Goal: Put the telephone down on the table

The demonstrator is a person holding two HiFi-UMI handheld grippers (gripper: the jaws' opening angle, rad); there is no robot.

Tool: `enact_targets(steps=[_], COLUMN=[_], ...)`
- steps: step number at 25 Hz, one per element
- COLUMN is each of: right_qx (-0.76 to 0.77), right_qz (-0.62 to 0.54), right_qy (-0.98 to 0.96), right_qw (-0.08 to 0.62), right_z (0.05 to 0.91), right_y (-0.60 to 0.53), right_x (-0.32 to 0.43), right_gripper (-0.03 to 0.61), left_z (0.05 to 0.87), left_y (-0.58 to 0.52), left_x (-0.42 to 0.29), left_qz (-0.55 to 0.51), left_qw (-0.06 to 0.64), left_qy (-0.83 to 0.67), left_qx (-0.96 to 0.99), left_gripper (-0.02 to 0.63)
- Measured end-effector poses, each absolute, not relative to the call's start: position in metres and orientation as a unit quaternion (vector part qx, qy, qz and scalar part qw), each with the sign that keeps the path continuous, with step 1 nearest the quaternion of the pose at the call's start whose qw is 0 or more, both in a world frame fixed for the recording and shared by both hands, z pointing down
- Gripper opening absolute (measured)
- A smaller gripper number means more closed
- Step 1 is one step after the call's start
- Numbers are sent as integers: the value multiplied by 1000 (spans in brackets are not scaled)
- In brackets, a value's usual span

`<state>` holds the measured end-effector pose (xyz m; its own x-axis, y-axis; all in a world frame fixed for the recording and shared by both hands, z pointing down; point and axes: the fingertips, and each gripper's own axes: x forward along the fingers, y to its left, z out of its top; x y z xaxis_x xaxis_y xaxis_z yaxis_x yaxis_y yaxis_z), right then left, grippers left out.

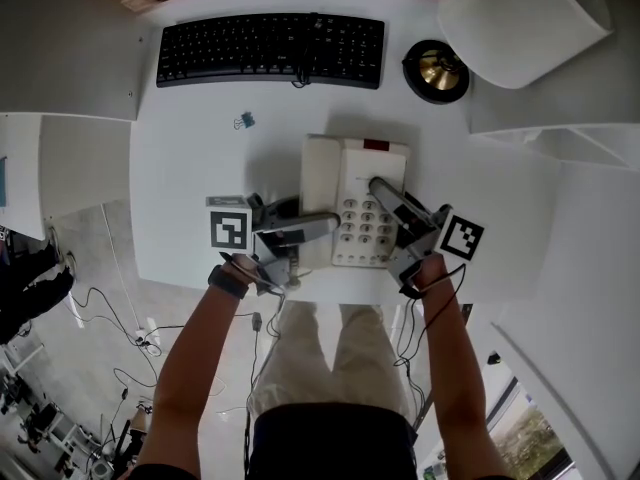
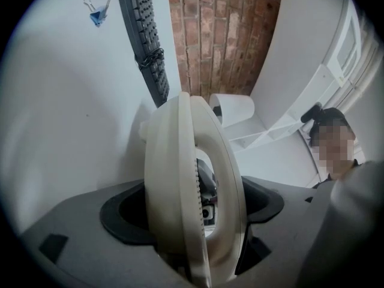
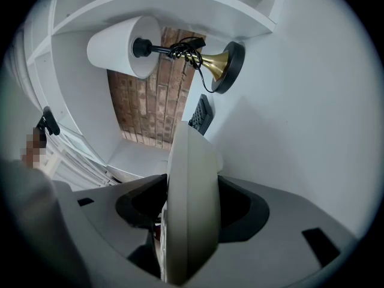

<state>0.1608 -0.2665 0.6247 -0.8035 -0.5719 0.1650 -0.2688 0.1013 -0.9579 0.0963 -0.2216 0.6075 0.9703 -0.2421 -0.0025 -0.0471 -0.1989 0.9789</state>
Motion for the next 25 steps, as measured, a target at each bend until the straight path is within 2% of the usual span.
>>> enact_targets(steps=[11,25], right_qx=[-285,-317], right_qz=[-619,-580], right_qy=[722,745], right_qw=[119,89], right_z=[625,621], right_y=[-269,-269], right_x=[159,160], right_gripper=[239,250], left_z=[606,603], left_y=[-225,-224], left_x=[96,93], left_qz=[-84,-89], left_qw=[641,604], left_qy=[-91,-89], left_qx=[758,787], left_gripper=[430,428])
